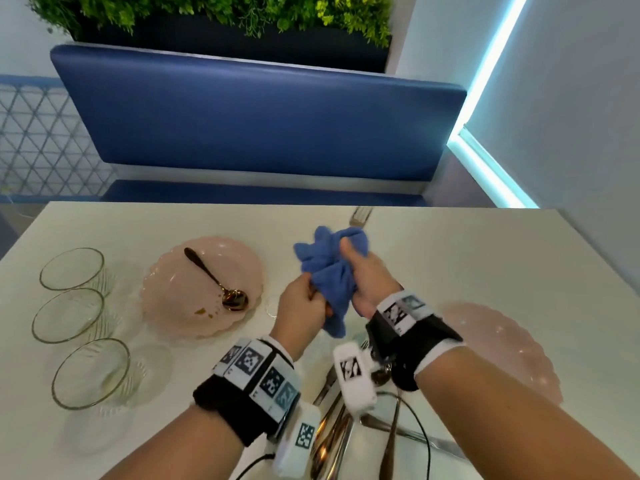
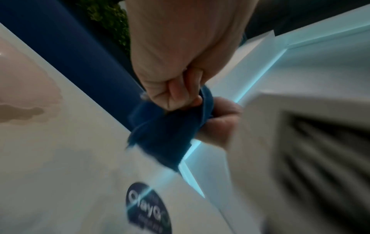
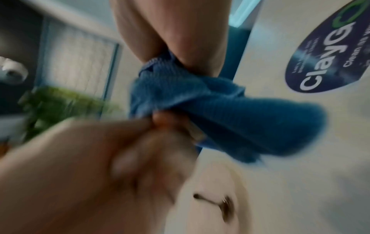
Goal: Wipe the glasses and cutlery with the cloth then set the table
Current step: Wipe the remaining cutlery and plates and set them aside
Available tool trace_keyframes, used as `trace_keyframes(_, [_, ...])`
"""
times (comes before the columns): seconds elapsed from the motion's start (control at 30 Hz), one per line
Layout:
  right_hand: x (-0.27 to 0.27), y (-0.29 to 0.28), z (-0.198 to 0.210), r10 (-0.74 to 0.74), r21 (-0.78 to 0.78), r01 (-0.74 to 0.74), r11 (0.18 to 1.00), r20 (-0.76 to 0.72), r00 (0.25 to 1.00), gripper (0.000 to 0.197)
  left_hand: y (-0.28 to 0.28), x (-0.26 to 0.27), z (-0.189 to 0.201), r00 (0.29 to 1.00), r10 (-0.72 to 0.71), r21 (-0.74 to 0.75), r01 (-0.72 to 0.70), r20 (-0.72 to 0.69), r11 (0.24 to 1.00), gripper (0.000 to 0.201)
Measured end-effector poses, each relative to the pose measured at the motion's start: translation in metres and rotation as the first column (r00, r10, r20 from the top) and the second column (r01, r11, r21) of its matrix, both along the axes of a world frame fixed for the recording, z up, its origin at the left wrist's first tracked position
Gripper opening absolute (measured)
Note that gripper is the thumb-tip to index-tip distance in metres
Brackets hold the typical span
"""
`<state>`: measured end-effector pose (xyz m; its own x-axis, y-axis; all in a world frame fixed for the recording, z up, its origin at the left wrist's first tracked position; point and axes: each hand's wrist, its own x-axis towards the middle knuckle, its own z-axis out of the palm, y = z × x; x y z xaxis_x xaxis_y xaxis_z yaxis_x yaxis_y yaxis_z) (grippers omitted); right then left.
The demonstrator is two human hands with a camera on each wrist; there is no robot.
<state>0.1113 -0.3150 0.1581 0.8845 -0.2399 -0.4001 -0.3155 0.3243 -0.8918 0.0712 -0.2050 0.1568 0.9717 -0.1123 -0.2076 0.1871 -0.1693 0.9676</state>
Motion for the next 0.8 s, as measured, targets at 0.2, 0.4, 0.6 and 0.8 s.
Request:
trace_keyframes(0.2, [-0.016,-0.002,0.005,0.227,-0.236,-0.191,0.953,0.136,0.964,0.017,0.016,0.013,0.010,0.976,-0.079,0.017,0.084,-0.203,0.996,0.015])
trace_keyframes(0.4, [-0.033,-0.004,0.009,0.516,-0.542,-0.371,0.754,0.141,0.845,0.009,0.027,0.038,0.030,0.980,-0.077,-0.171,0.045,-0.184,0.984,0.027])
trace_keyframes(0.6, [-0.051,0.005,-0.008,0.582,-0.560,-0.484,0.673,-0.004,0.813,0.009,0.017,0.039,0.005,0.932,0.102,-0.274,-0.205,-0.347,0.940,0.026])
trace_keyframes(0.8, [-0.074,-0.018,-0.016,0.655,-0.515,-0.666,0.540,-0.240,0.716,0.014,0.032,0.043,-0.018,0.864,0.288,-0.291,-0.424,-0.413,0.857,0.029])
